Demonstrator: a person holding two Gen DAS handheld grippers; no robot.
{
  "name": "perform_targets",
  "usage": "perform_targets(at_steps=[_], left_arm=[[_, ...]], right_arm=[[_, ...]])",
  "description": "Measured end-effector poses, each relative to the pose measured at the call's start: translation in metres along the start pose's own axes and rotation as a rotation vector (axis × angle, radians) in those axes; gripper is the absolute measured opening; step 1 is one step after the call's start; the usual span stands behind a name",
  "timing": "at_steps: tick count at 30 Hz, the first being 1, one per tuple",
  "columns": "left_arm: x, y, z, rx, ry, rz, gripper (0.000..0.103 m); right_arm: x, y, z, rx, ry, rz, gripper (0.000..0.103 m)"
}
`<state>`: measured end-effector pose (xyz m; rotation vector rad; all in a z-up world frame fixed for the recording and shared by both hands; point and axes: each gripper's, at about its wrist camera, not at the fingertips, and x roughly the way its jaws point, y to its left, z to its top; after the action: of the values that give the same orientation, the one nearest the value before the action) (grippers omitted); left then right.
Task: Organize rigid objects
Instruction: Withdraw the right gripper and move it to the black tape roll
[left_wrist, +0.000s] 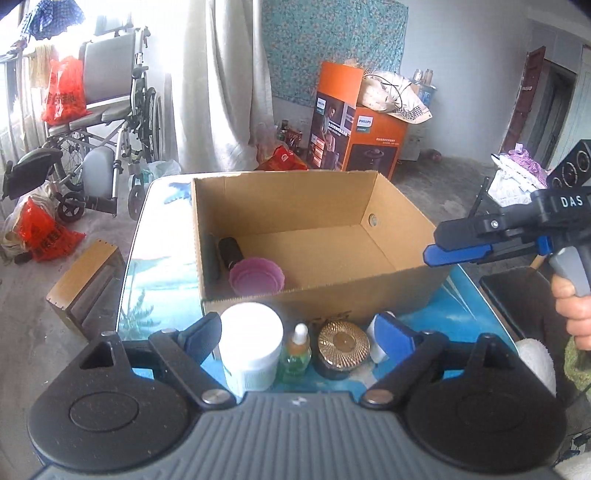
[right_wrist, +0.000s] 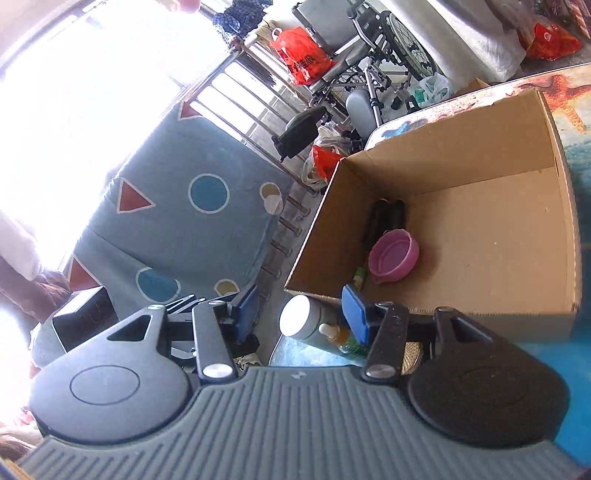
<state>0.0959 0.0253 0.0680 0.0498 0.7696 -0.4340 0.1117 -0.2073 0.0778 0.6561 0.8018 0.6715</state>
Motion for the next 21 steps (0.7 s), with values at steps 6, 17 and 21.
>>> perform_targets(at_steps=[6,17,21], left_arm=[[0.025,-0.010,-0.049,-0.017,0.091,0.079,0.091],[0.068,-0.024,-0.093,0.091,0.158,0.150,0.078],[0.076,-0.023,-0.098,0.110,0.167,0.146,0.071]], right_arm=[[0.020,-0.006,-0.082,-0.003,-0.046,-0.144,0.054],[0.107,0.010,-0.113,-0.125,0.106,-0.305,0.048],[0.128,0.011,-0.115,-0.155,0.138,-0.347,0.042]])
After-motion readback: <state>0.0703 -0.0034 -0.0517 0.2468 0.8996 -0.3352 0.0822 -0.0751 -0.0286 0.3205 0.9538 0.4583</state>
